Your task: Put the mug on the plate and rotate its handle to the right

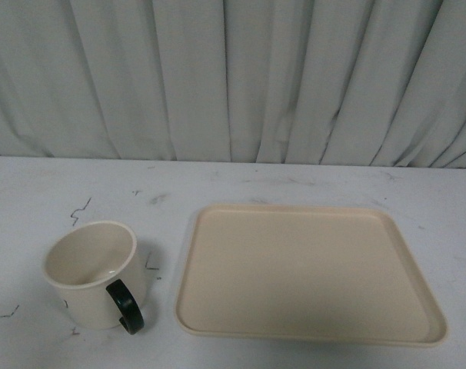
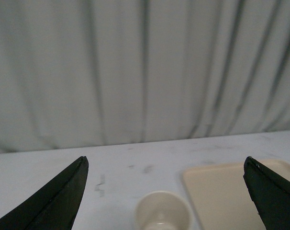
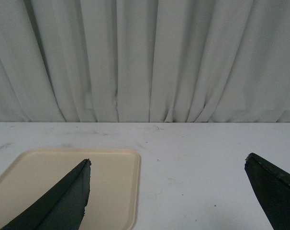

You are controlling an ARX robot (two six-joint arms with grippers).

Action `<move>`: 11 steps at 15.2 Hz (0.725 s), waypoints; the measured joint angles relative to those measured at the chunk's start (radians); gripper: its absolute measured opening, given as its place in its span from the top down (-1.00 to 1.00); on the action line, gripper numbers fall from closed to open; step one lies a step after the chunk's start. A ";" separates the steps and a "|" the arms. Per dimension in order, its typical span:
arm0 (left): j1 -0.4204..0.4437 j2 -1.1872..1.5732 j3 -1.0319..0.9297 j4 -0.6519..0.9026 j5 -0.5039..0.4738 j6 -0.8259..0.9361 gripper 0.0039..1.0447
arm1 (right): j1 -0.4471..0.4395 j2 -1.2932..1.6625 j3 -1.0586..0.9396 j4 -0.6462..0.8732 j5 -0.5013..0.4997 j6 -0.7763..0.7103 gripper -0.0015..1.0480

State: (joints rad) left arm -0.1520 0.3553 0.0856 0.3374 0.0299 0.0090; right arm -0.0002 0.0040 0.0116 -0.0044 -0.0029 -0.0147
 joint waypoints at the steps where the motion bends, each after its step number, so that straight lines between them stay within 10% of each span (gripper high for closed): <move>1: -0.013 0.144 0.077 0.016 0.055 0.020 -0.88 | 0.000 0.000 0.000 0.000 0.000 0.000 -0.87; 11: -0.096 0.772 0.523 -0.459 -0.002 0.301 -0.88 | 0.000 0.000 0.000 0.000 0.003 0.000 -0.87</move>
State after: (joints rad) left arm -0.2478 1.1278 0.6090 -0.1215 0.0280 0.3096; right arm -0.0002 0.0040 0.0116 -0.0048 0.0006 -0.0143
